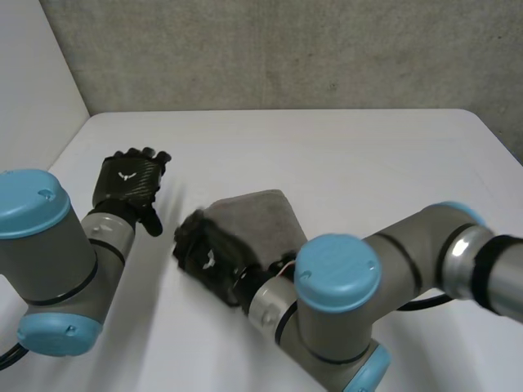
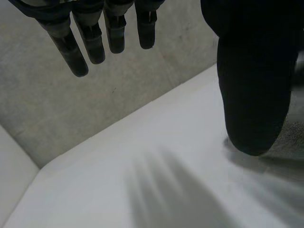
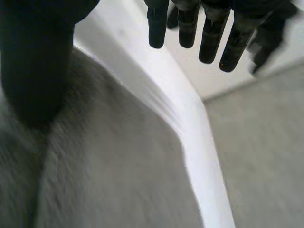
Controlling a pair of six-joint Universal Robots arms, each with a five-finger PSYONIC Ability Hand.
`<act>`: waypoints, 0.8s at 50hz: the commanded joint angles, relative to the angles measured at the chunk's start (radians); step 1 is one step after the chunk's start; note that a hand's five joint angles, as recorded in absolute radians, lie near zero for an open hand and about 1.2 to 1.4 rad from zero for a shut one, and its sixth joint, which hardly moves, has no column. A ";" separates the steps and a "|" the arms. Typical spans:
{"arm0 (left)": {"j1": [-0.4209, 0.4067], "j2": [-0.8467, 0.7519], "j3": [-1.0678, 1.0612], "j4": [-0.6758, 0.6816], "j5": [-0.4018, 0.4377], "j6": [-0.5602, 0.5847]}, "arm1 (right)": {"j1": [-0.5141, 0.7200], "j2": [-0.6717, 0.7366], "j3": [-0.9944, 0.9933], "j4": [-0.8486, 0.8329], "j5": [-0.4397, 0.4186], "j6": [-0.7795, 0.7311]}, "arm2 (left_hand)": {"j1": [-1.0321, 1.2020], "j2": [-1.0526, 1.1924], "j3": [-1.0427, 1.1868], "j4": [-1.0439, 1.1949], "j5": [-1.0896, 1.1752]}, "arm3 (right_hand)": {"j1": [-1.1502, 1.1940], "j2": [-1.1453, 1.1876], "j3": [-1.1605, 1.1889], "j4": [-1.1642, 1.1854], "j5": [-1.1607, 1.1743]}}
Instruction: Fold the towel.
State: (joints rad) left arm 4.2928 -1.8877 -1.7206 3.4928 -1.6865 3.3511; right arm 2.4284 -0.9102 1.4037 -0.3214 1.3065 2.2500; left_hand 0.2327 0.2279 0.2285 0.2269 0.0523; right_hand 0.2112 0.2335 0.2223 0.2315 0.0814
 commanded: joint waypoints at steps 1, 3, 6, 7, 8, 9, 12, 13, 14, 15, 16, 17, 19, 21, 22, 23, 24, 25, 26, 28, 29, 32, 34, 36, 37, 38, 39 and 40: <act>-0.065 -0.005 0.090 -0.026 0.030 -0.131 | -0.098 -0.168 0.037 0.044 0.120 0.353 | 0.034 0.038 0.038 0.039 0.040 | -0.037 -0.059 -0.048 -0.057 -0.081; -0.083 -0.011 0.111 -0.043 0.030 -0.163 | -0.136 -0.231 0.032 0.141 0.100 0.524 | 0.042 0.047 0.047 0.048 0.048 | -0.037 -0.059 -0.048 -0.057 -0.081; -0.116 -0.025 0.160 -0.099 0.030 -0.218 | -0.166 -0.242 0.026 0.203 0.079 0.602 | 0.095 0.100 0.099 0.101 0.101 | -0.037 -0.059 -0.048 -0.057 -0.081; -0.134 -0.040 0.189 -0.130 0.030 -0.240 | -0.199 -0.245 0.018 0.256 0.053 0.667 | 0.101 0.106 0.105 0.107 0.107 | -0.037 -0.059 -0.048 -0.057 -0.081; -0.134 -0.041 0.190 -0.130 0.030 -0.240 | -0.234 -0.243 0.003 0.303 0.025 0.721 | 0.101 0.106 0.105 0.107 0.107 | -0.037 -0.059 -0.048 -0.057 -0.081; -0.154 -0.062 0.220 -0.167 0.028 -0.263 | -0.235 -0.243 0.003 0.303 0.025 0.721 | 0.110 0.115 0.114 0.116 0.116 | -0.037 -0.059 -0.048 -0.057 -0.081; -0.189 -0.108 0.277 -0.237 0.024 -0.310 | -0.281 -0.217 -0.034 0.367 -0.024 0.795 | 0.154 0.159 0.158 0.160 0.160 | -0.037 -0.059 -0.048 -0.057 -0.081; -0.189 -0.108 0.277 -0.238 0.024 -0.311 | -0.296 -0.187 -0.060 0.387 -0.038 0.816 | 0.154 0.159 0.158 0.160 0.160 | -0.037 -0.059 -0.048 -0.057 -0.081; -0.200 -0.132 0.297 -0.270 0.018 -0.330 | -0.307 -0.155 -0.092 0.406 -0.047 0.827 | 0.157 0.162 0.161 0.163 0.163 | -0.037 -0.059 -0.048 -0.057 -0.081; -0.208 -0.157 0.309 -0.297 0.011 -0.340 | -0.307 -0.154 -0.092 0.406 -0.047 0.827 | 0.171 0.176 0.176 0.177 0.177 | -0.037 -0.059 -0.048 -0.057 -0.081; -0.208 -0.157 0.309 -0.298 0.011 -0.340 | -0.318 -0.123 -0.124 0.424 -0.047 0.827 | 0.172 0.176 0.176 0.177 0.178 | -0.037 -0.059 -0.048 -0.057 -0.081; -0.215 -0.183 0.318 -0.313 0.001 -0.343 | -0.318 -0.122 -0.124 0.424 -0.047 0.827 | 0.175 0.179 0.179 0.180 0.180 | -0.037 -0.059 -0.048 -0.057 -0.081; -0.223 -0.211 0.323 -0.316 -0.021 -0.341 | -0.328 -0.049 -0.193 0.467 -0.052 0.826 | 0.157 0.162 0.161 0.163 0.163 | -0.037 -0.059 -0.048 -0.057 -0.081; -0.235 -0.263 0.325 -0.316 -0.071 -0.337 | -0.328 -0.007 -0.232 0.484 -0.050 0.821 | 0.107 0.112 0.111 0.113 0.113 | -0.037 -0.059 -0.048 -0.057 -0.081; -0.235 -0.263 0.325 -0.316 -0.071 -0.337 | -0.330 0.041 -0.276 0.502 -0.050 0.812 | 0.107 0.112 0.111 0.113 0.113 | -0.037 -0.059 -0.048 -0.057 -0.081; -0.235 -0.284 0.325 -0.316 -0.088 -0.331 | -0.330 0.042 -0.276 0.502 -0.050 0.812 | 0.104 0.109 0.108 0.110 0.110 | -0.037 -0.059 -0.048 -0.057 -0.081; -0.235 -0.306 0.322 -0.316 -0.096 -0.325 | -0.328 0.080 -0.305 0.521 -0.052 0.791 | 0.101 0.106 0.105 0.107 0.107 | -0.037 -0.059 -0.048 -0.057 -0.081; -0.235 -0.306 0.322 -0.316 -0.096 -0.325 | -0.328 0.080 -0.305 0.521 -0.052 0.790 | 0.101 0.106 0.105 0.107 0.107 | -0.037 -0.059 -0.048 -0.057 -0.081; -0.235 -0.320 0.317 -0.316 -0.096 -0.315 | -0.328 0.112 -0.330 0.534 -0.049 0.757 | 0.075 0.080 0.079 0.081 0.081 | -0.037 -0.059 -0.048 -0.057 -0.081; -0.235 -0.329 0.312 -0.314 -0.097 -0.305 | -0.327 0.140 -0.350 0.542 -0.046 0.718 | 0.016 0.021 0.020 0.022 0.022 | -0.037 -0.059 -0.048 -0.057 -0.081; -0.235 -0.333 0.308 -0.313 -0.099 -0.292 | -0.322 0.158 -0.365 0.545 -0.035 0.680 | 0.001 0.006 0.006 0.007 0.007 | -0.037 -0.059 -0.048 -0.057 -0.081; -0.234 -0.329 0.302 -0.310 -0.101 -0.271 | -0.315 0.175 -0.377 0.545 -0.010 0.628 | -0.002 0.003 0.003 0.004 0.004 | -0.037 -0.059 -0.048 -0.057 -0.081; -0.235 -0.323 0.300 -0.308 -0.101 -0.265 | -0.313 0.171 -0.379 0.547 0.003 0.614 | -0.005 0.000 0.000 0.001 0.001 | -0.037 -0.059 -0.048 -0.057 -0.081; -0.235 -0.309 0.302 -0.308 -0.101 -0.263 | -0.307 0.162 -0.381 0.547 0.008 0.615 | -0.007 -0.003 -0.003 -0.002 -0.002 | -0.037 -0.059 -0.048 -0.057 -0.081; -0.235 -0.282 0.302 -0.310 -0.101 -0.262 | -0.302 0.137 -0.381 0.547 0.014 0.614 | -0.016 -0.011 -0.012 -0.010 -0.010 | -0.037 -0.059 -0.048 -0.057 -0.081; -0.235 -0.245 0.302 -0.308 -0.099 -0.263 | -0.302 0.091 -0.379 0.541 0.014 0.619 | -0.034 -0.029 -0.030 -0.028 -0.028 | -0.037 -0.059 -0.048 -0.057 -0.081; -0.235 -0.245 0.302 -0.308 -0.099 -0.263 | -0.302 0.091 -0.379 0.541 0.014 0.619 | -0.034 -0.029 -0.030 -0.028 -0.028 | -0.037 -0.059 -0.048 -0.057 -0.081; -0.234 -0.199 0.302 -0.307 -0.099 -0.262 | -0.308 0.038 -0.373 0.533 0.017 0.634 | -0.034 -0.029 -0.030 -0.028 -0.028 | -0.037 -0.059 -0.048 -0.057 -0.081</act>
State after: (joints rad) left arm 4.0571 -2.2028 -1.4186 3.1830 -1.7897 3.0824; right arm 2.1180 -0.7487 1.0202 0.2268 1.3041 2.8751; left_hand 0.2211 0.2138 0.2152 0.2140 0.0423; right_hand 0.1982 0.2309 0.2113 0.2281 0.0600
